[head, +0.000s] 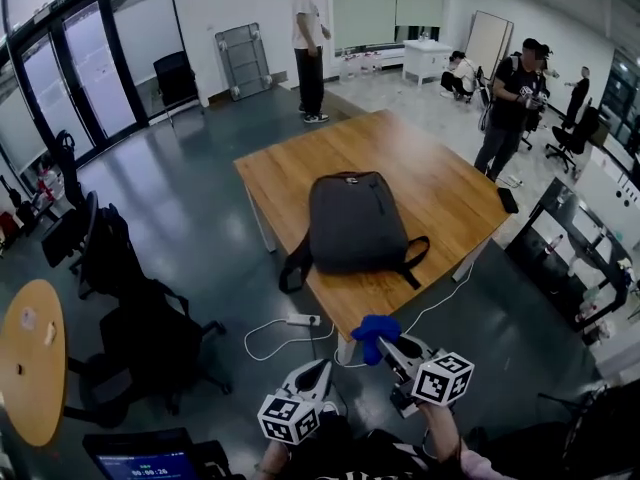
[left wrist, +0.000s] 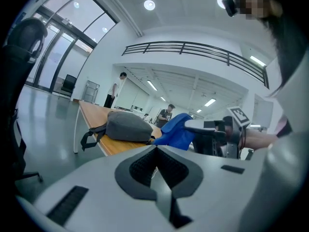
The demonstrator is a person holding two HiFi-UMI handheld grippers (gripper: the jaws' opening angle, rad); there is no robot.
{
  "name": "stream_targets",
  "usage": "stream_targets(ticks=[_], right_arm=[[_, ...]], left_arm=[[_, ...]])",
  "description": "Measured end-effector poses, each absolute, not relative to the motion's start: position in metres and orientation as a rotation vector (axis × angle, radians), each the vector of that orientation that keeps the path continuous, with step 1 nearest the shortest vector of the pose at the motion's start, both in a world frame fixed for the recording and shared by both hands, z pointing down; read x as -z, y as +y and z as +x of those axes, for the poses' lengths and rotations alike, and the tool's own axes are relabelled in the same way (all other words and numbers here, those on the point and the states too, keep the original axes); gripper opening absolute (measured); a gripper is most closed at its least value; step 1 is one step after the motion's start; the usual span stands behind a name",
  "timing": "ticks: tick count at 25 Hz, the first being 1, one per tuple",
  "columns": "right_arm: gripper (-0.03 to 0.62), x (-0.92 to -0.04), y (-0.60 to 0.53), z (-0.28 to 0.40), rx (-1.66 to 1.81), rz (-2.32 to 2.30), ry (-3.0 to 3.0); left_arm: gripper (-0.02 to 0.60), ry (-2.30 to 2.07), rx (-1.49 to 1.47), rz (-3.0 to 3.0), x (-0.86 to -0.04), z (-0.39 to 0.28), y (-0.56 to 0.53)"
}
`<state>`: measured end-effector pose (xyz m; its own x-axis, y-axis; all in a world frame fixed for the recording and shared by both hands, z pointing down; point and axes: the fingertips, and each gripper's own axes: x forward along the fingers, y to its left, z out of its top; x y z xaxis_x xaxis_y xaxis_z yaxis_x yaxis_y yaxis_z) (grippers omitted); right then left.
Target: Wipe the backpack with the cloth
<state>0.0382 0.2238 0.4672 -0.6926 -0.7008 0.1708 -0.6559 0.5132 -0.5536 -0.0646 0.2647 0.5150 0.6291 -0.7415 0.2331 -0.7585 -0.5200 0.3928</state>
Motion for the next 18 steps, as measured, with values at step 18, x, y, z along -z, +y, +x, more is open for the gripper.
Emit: stream_targets(ticks=[18], right_arm=[[0.054,-0.49,0.331,0.127,0.917,-1.118,2.702]], left_arm=[[-0.002,-1.083,-0.145,2.496,-0.504,0.064,0.351]])
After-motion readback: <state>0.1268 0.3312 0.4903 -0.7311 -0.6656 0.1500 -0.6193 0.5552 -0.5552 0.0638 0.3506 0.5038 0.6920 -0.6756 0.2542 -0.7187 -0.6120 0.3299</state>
